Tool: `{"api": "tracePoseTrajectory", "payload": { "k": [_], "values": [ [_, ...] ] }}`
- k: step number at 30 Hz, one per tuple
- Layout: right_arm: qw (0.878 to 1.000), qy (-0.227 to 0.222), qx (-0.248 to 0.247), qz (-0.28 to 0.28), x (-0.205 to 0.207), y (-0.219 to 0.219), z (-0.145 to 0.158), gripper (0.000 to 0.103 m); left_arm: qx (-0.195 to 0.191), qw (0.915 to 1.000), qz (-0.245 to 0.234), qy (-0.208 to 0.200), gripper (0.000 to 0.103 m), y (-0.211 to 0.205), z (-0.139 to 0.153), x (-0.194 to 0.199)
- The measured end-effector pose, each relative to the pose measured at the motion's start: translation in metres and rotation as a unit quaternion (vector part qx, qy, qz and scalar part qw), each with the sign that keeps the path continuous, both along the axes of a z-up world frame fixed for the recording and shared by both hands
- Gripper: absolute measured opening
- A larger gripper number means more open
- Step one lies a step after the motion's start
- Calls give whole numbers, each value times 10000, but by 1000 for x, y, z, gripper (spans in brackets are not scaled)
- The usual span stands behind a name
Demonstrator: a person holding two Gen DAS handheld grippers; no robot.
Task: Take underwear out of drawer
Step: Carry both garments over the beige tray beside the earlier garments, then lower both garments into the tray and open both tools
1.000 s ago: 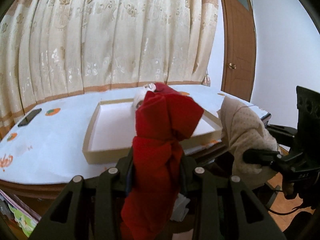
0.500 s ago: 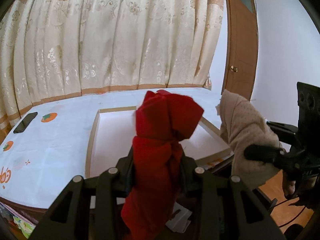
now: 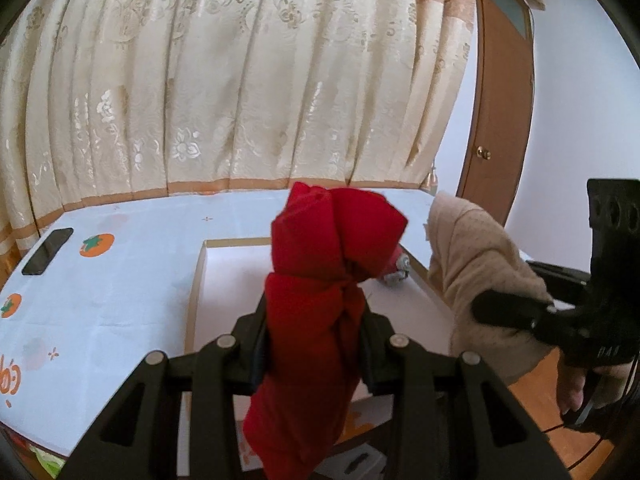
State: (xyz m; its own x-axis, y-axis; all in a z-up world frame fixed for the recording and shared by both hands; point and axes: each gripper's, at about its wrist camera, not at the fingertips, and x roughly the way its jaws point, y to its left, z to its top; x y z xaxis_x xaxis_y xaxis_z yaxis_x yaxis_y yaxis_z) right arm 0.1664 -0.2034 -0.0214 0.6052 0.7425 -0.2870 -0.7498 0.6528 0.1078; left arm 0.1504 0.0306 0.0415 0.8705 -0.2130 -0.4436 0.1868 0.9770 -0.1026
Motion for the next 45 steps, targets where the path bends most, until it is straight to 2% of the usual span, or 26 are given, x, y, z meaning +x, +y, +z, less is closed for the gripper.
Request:
{"api": "tracePoseTrajectory", "payload": {
  "k": [6,13,23,37,45],
  "values": [
    [9999,138,9,40,19,12,13,51,-165,9996,75,216,34,11,5,28],
    [9995,313,6,-100,53,33,32,51,-117,9985,218,490,34,19,7,61],
    [9987,404,-142,-286,97,64,49,52,-410,9951,353,827,34,41,12,106],
    [9967,643,-298,-407,141,94,50,52,-591,9880,459,1350,34,56,3,156],
    [9930,956,-492,-489,174,113,40,52,-808,9799,517,1751,34,68,-7,183]
  ]
}}
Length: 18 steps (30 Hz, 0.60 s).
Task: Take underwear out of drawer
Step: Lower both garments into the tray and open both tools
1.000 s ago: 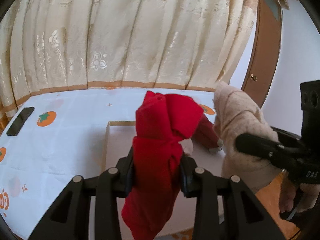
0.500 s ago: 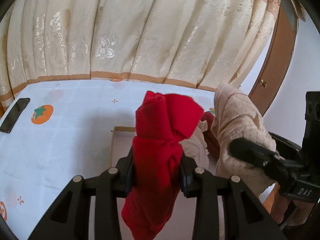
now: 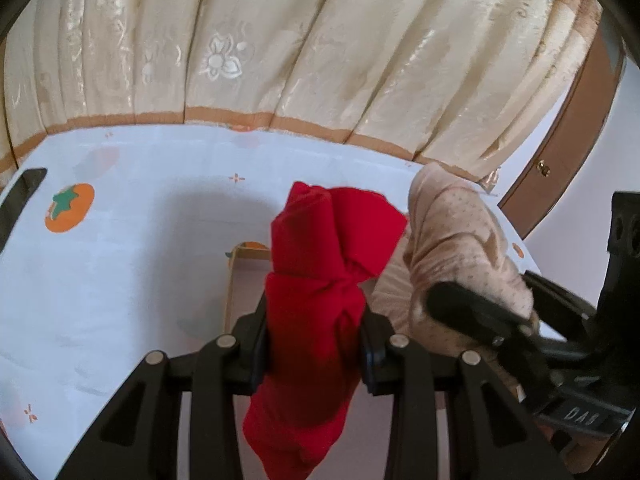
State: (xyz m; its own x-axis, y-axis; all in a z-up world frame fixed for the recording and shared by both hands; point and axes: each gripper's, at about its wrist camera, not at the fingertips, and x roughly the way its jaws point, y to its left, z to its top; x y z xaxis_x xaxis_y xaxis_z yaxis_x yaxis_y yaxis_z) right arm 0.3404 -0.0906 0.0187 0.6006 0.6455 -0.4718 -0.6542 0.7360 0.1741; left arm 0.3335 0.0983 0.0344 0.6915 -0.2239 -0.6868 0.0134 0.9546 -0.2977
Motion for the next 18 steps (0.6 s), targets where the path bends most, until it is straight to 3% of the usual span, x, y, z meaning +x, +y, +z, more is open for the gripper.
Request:
{"api": "tracePoseTrajectory", "payload": {
  "k": [18],
  "values": [
    [9989,351,-296,-126,39,23,-25,52,69,9987,112,499,34,10,-36,40]
  ]
}}
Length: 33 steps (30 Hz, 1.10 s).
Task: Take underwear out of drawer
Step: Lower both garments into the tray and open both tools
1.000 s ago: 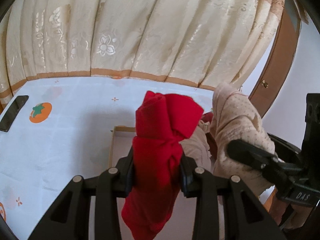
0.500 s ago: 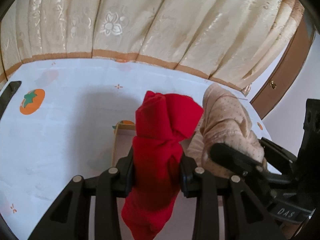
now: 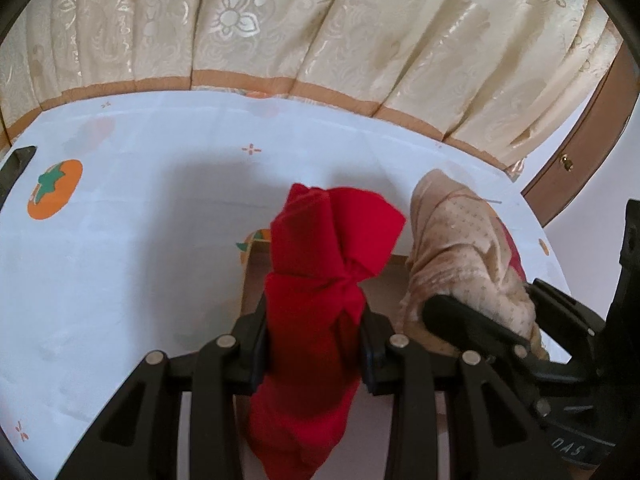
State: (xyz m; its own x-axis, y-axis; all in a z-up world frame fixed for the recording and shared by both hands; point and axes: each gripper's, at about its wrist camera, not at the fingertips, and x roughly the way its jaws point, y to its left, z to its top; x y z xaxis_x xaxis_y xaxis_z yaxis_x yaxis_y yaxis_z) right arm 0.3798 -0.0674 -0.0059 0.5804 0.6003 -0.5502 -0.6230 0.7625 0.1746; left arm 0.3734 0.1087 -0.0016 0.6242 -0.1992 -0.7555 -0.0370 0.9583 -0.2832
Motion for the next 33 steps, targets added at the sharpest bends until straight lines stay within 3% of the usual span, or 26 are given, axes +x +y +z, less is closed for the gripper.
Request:
{"api": "tracePoseTrajectory", "payload": {
  "k": [9,14,22,33],
  "values": [
    [10000,72,-25,0,7,6,-5,53,95,9999,-67,36,35,-1,-4,7],
    [9999,100,81,25,6,3,-4,60,99,9999,-21,3,44,0,-3,5],
    [9992,-103,382,-101,-11,-17,10,65,323,9979,72,-561,62,-4,21,-14],
    [9976,-418,552,83,-56,-49,33,66,360,9951,132,-909,62,-4,38,-42]
  ]
}}
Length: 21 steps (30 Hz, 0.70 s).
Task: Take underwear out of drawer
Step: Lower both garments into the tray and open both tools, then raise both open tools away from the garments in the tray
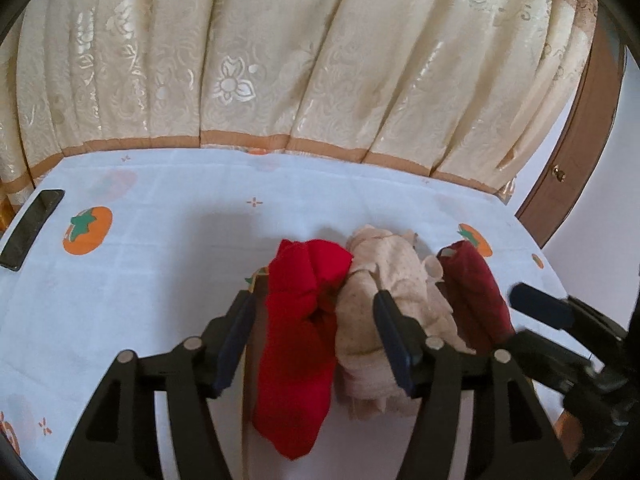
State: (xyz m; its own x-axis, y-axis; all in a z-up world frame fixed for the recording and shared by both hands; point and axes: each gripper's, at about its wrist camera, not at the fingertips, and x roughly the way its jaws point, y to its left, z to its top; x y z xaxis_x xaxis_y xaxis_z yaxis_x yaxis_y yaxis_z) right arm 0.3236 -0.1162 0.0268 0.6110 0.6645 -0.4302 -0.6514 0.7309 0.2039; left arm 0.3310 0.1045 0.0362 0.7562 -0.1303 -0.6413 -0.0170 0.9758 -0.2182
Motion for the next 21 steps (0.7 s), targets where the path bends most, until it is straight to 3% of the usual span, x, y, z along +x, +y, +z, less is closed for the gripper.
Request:
{"api": "tracePoseTrajectory", "payload": {
  "k": [13,21],
  "values": [
    [9986,-187,-143,471,-80,-35,-8,68,187,9986,-464,-165,62,-28,-3,-55],
    [9960,-322,-450,705,-127,-53,-29,68,172,9959,-852,-253,62,-50,-5,-98]
  ]
}}
